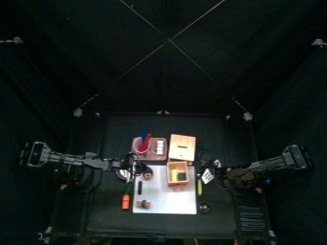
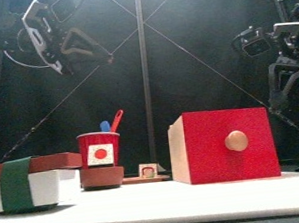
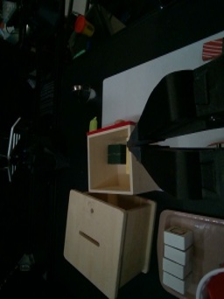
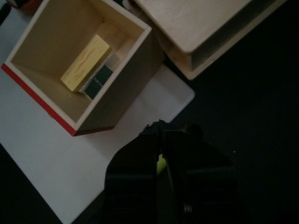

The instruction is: Close the drawer

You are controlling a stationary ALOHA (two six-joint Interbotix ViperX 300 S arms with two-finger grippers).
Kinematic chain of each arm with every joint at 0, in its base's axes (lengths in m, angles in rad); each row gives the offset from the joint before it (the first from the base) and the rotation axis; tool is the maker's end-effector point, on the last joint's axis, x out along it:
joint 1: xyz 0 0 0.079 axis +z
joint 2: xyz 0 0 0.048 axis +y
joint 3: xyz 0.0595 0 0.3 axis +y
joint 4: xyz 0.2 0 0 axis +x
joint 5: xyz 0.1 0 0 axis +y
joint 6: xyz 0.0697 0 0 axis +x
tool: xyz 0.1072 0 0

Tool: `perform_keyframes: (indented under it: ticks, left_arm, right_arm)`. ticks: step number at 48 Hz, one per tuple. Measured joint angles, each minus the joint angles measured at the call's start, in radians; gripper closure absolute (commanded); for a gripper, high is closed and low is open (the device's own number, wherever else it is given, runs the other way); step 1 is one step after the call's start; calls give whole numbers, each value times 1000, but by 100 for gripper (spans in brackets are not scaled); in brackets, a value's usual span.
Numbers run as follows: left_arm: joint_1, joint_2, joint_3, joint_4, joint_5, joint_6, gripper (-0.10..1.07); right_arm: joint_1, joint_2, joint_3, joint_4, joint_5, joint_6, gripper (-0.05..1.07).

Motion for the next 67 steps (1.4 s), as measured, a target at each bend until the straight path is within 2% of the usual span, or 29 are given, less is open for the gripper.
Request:
perform_keyframes:
  ticks: [14, 25, 45, 54, 67]
  left_arm:
    - [8, 3, -3, 15, 0, 0, 50]
    - [8, 48, -9, 21, 0, 0, 50]
    - [14, 250, -107, 40, 26, 0, 50]
    - [14, 296, -140, 41, 84, 2, 50]
    - [29, 411, -206, 81, 101, 3, 50]
  right_arm:
    - [-3, 0, 8, -8, 2, 0, 57]
    - [-11, 0, 8, -28, -5, 0, 57]
    - [-46, 20, 8, -55, -77, 0, 57]
    - [-67, 71, 8, -77, -132, 0, 57]
    - [-72, 147, 6, -86, -149, 0, 57]
